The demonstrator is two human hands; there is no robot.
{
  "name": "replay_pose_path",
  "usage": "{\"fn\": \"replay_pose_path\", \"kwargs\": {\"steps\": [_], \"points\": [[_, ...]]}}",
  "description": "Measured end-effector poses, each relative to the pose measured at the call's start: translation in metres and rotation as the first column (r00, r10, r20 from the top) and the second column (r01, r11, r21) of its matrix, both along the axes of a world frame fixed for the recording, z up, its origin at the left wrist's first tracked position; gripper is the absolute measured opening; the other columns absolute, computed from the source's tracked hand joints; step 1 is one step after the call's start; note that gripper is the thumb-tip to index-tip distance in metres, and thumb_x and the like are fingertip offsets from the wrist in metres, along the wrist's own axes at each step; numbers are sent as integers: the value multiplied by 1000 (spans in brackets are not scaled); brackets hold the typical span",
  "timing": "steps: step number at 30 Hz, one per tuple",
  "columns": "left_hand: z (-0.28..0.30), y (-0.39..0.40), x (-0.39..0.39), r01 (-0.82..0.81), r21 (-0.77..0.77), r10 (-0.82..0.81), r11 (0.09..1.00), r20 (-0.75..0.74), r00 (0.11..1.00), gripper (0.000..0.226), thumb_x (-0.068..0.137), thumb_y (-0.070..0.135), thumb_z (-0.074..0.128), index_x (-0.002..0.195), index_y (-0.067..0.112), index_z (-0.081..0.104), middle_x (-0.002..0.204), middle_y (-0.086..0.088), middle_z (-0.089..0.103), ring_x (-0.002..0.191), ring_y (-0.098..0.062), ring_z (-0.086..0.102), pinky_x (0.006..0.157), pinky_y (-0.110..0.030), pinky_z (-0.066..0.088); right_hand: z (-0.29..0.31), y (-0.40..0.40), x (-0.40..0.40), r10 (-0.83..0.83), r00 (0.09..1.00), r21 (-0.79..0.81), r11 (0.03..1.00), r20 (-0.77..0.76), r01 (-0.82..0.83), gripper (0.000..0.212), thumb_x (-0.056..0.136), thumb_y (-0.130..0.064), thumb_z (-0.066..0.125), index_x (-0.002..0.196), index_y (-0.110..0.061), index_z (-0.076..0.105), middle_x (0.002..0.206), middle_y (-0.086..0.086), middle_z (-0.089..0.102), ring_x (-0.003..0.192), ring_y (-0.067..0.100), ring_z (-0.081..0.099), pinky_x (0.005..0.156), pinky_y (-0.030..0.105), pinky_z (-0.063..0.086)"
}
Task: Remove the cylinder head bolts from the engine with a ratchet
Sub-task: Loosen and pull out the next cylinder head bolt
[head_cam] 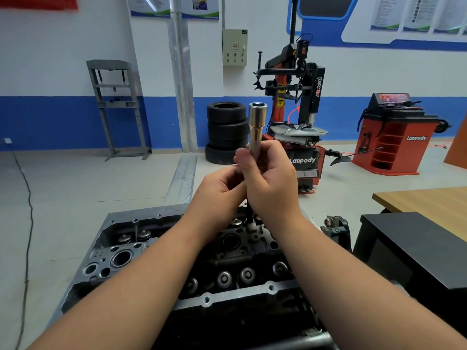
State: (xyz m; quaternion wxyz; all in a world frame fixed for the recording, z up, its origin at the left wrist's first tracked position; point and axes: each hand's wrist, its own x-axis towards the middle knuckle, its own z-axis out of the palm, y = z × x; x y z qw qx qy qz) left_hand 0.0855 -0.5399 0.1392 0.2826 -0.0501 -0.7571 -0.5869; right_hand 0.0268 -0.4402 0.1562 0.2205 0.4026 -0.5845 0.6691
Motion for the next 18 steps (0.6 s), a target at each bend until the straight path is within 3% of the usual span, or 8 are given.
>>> {"fn": "replay_pose_path", "kwargs": {"steps": [3,4,6,8,11,14,16,18], "points": [[0,-1,0,-7,47,8,999,-21,1000,9,99,24,69,100,27,78,92,5,80,81,-5,74,69,-18,55,-1,-1,0,45,999,9,999,15,-45,19,99,-32,59,95,-14,63,83,2,70,75,13,69,65,29,55],[0,-1,0,-9,58,10,998,-20,1000,9,100,26,69,102,25,77,93,3,80,83,-9,75,69,-22,57,-1,-1,0,69,997,20,997,28,-69,21,100,-32,56,96,-13,65,85,-2,71,78,10,70,65,23,54],[-1,0,1,15,75,-17,997,19,1000,21,101,37,63,109,23,75,99,-4,79,93,-25,76,78,-43,63,-1,-2,1,113,991,22,993,69,-115,25,102,-34,52,98,-14,65,89,-7,73,81,6,70,63,14,51],[0,2,3,71,108,-78,992,59,995,27,104,38,55,115,22,74,104,-8,79,96,-32,75,88,-54,59,1,-2,1,130,987,5,991,93,-131,21,103,-37,47,96,-24,63,89,-7,73,80,6,70,63,14,50],[1,3,4,36,41,-38,999,52,998,20,107,25,57,115,20,74,102,-7,79,98,-34,73,89,-51,59,2,-2,1,113,990,-8,994,81,-113,12,100,-41,48,98,-36,58,85,-4,72,81,9,70,70,21,53],[1,1,2,-26,48,24,999,43,999,16,99,19,70,113,14,71,101,-4,79,98,-26,75,88,-45,62,1,-1,0,98,994,-18,995,58,-97,11,94,-41,61,98,-34,53,84,3,71,80,16,70,72,32,57],[0,-1,1,-76,72,73,994,43,996,16,95,17,75,109,12,70,99,-7,78,97,-31,74,89,-53,60,0,-1,-1,58,998,0,998,10,-58,10,94,-35,64,93,-28,57,82,-1,70,76,9,68,67,21,53],[-1,-2,1,-66,73,64,995,35,997,10,98,21,71,108,19,71,98,-3,79,92,-25,75,87,-49,61,-3,-2,-2,59,998,31,998,-5,-59,15,99,-32,59,94,-18,62,83,-6,70,78,4,67,66,13,49]]}}
